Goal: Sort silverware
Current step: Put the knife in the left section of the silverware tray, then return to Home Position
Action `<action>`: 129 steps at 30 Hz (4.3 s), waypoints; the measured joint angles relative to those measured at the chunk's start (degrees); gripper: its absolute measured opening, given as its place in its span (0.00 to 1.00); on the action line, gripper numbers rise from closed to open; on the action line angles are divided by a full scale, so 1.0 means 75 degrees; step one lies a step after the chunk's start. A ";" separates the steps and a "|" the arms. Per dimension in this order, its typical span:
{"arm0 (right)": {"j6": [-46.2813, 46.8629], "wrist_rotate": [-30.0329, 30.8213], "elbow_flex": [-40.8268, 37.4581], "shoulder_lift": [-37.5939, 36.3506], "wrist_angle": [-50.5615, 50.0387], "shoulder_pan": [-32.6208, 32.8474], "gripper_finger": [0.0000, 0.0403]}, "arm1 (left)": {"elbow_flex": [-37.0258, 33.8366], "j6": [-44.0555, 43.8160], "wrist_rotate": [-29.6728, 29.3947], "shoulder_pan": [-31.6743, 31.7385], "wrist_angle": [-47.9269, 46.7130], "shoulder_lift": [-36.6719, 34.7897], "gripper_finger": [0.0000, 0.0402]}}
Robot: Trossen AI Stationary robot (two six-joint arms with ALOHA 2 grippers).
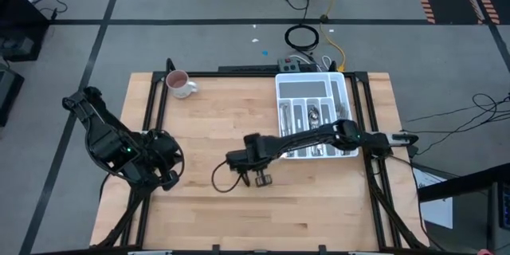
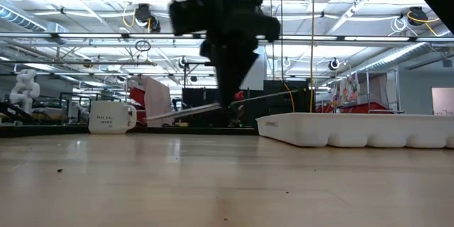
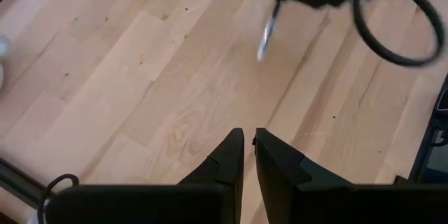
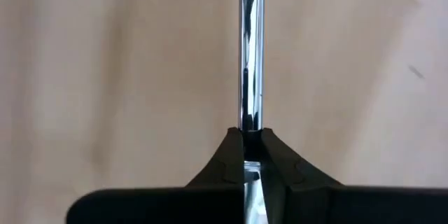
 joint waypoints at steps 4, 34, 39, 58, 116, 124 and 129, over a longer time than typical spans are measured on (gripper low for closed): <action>-0.1101 0.1267 -0.0003 -0.0434 -0.1245 -0.0076 0.00 | -0.0062 -0.0003 -0.0003 0.0000 -0.0024 0.0000 0.11; -0.7191 0.2503 -0.1492 -0.2992 -0.2695 -0.1994 0.00 | -0.0551 -0.0023 -0.0067 0.0000 -0.0007 -0.0003 0.11; -0.8069 0.3031 -0.3910 -0.4108 -0.1991 -0.1973 0.00 | -0.0551 -0.0013 -0.0512 0.0000 -0.0010 -0.0003 0.11; -1.0971 0.2063 -0.5770 -0.4784 0.1254 -0.1474 0.00 | -0.0554 -0.0020 -0.1247 0.0023 -0.0018 -0.0003 0.11; 0.1319 -0.0519 -0.5336 -1.2492 0.1172 -0.1292 0.02 | -0.0286 -0.0224 -0.7092 0.0133 -0.0018 -0.1278 0.11; 0.0654 -0.1425 -0.6618 -1.5313 0.2487 -0.1276 0.02 | -0.0451 0.0009 -0.7035 -0.0780 -0.0012 -0.3199 0.11; 0.0718 -0.2454 -0.8585 -1.6950 0.2948 -0.1273 0.02 | -0.0692 0.0042 -0.7250 -0.1585 -0.0010 -0.3891 0.11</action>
